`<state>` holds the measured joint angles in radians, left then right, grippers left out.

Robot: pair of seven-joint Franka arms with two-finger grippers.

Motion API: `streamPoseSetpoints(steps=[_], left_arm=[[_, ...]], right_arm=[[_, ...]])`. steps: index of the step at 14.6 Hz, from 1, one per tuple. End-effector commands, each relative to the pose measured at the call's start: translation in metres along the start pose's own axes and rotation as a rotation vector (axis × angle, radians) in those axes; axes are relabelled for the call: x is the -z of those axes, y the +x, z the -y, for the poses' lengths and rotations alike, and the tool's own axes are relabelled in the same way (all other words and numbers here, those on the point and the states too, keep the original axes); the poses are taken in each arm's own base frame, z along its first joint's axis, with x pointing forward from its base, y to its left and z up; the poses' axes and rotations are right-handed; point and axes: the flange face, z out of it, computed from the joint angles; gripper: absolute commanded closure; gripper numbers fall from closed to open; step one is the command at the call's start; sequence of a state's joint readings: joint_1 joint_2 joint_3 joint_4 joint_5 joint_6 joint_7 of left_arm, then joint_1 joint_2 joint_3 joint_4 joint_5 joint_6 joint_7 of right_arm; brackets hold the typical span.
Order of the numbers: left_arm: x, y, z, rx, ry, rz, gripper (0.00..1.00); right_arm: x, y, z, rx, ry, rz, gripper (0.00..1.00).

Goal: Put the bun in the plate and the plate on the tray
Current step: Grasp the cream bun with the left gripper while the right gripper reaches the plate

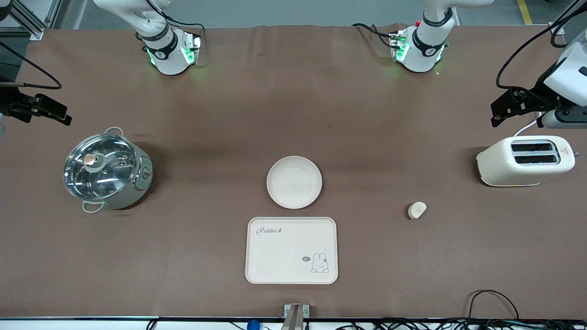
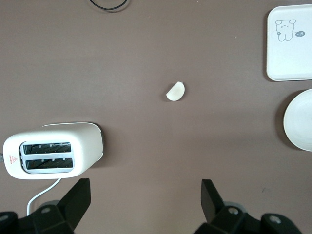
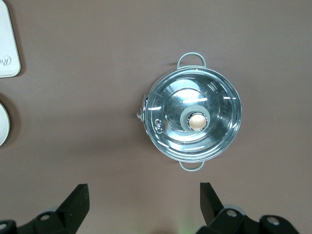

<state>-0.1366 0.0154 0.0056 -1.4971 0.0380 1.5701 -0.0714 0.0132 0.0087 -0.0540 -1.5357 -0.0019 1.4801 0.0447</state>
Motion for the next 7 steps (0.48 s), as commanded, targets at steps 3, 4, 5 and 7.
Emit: streamPoseSetpoints(steps=[3, 4, 5, 7], left_arm=[[0.005, 0.002, 0.005, 0.0, 0.0, 0.003, 0.0], [0.005, 0.002, 0.002, -0.006, -0.002, 0.003, 0.0], [0.006, 0.002, -0.001, -0.012, 0.002, -0.002, 0.0], [-0.011, 0.006, -0.016, -0.034, 0.006, 0.03, 0.0]], right_arm=[[0.005, -0.005, 0.001, -0.005, 0.019, -0.011, 0.0], [0.005, -0.004, 0.001, -0.005, 0.018, -0.01, 0.0], [0.005, -0.004, 0.001, -0.005, 0.018, -0.01, 0.0], [0.005, -0.004, 0.0, -0.005, 0.018, -0.01, 0.0]])
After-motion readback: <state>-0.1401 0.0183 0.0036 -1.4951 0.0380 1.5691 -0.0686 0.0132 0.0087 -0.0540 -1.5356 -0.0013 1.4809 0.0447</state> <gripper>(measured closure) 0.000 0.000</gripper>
